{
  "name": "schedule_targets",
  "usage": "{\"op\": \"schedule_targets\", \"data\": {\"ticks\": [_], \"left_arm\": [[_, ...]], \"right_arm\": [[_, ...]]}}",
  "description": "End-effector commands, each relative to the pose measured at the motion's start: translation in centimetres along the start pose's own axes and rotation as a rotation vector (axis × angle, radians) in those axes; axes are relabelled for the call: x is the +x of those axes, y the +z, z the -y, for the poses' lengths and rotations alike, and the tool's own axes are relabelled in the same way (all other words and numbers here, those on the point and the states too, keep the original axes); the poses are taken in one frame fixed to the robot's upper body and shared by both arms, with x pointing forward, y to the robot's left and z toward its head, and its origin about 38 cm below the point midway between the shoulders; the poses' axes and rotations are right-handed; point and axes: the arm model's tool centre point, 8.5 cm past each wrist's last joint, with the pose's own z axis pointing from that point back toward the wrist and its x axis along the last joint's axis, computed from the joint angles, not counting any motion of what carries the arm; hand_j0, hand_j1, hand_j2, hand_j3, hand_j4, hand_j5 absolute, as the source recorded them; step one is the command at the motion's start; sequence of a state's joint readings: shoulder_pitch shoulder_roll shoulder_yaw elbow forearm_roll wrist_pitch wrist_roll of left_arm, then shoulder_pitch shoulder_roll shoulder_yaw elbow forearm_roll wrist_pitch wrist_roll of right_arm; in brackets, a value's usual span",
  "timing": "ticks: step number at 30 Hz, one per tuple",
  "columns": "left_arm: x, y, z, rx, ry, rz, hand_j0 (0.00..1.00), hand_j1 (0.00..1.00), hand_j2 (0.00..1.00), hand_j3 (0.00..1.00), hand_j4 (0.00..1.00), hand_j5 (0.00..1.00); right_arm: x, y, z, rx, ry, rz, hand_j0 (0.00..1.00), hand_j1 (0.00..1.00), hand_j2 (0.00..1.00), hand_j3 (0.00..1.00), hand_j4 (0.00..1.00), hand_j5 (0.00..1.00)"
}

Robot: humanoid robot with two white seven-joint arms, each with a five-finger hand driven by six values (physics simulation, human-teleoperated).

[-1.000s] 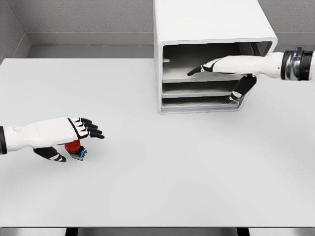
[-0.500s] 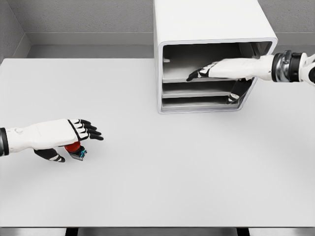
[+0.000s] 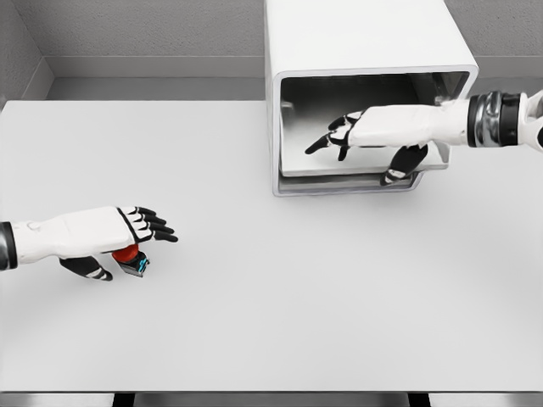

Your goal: Slide open multi-storey tabletop storage cabinets and put open load switch and slide close multi-storey tabletop storage cabinets

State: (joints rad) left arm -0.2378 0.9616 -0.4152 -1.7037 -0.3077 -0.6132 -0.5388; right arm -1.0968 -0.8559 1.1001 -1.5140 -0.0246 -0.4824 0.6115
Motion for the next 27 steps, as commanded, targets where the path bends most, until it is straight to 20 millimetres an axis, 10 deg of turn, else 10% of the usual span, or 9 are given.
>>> {"op": "schedule_targets", "data": {"ticks": [1, 5, 19, 27], "left_arm": [[0.1, 0.0, 0.0, 0.004, 0.007, 0.004, 1.0, 1.0, 1.0, 1.0, 1.0, 1.0], [-0.1, 0.0, 0.0, 0.003, 0.008, -0.001, 0.73, 0.73, 0.73, 0.73, 0.73, 0.73], [-0.7, 0.0, 1.5, -0.035, 0.039, -0.016, 0.54, 0.54, 0.54, 0.54, 0.54, 0.54], [-0.4, 0.1, 1.2, -0.03, 0.036, -0.005, 0.43, 0.43, 0.43, 0.43, 0.43, 0.43]], "right_arm": [[0.8, 0.4, -0.5, 0.022, 0.053, 0.046, 1.0, 1.0, 1.0, 1.0, 1.0, 1.0], [0.5, 2.2, -1.8, 0.04, 0.063, 0.056, 1.0, 1.0, 1.0, 1.0, 1.0, 1.0], [3.4, 2.4, -1.8, 0.055, 0.114, 0.119, 1.0, 1.0, 1.0, 1.0, 1.0, 1.0], [1.8, 6.0, -4.3, 0.044, 0.046, 0.027, 1.0, 1.0, 1.0, 1.0, 1.0, 1.0]]}}
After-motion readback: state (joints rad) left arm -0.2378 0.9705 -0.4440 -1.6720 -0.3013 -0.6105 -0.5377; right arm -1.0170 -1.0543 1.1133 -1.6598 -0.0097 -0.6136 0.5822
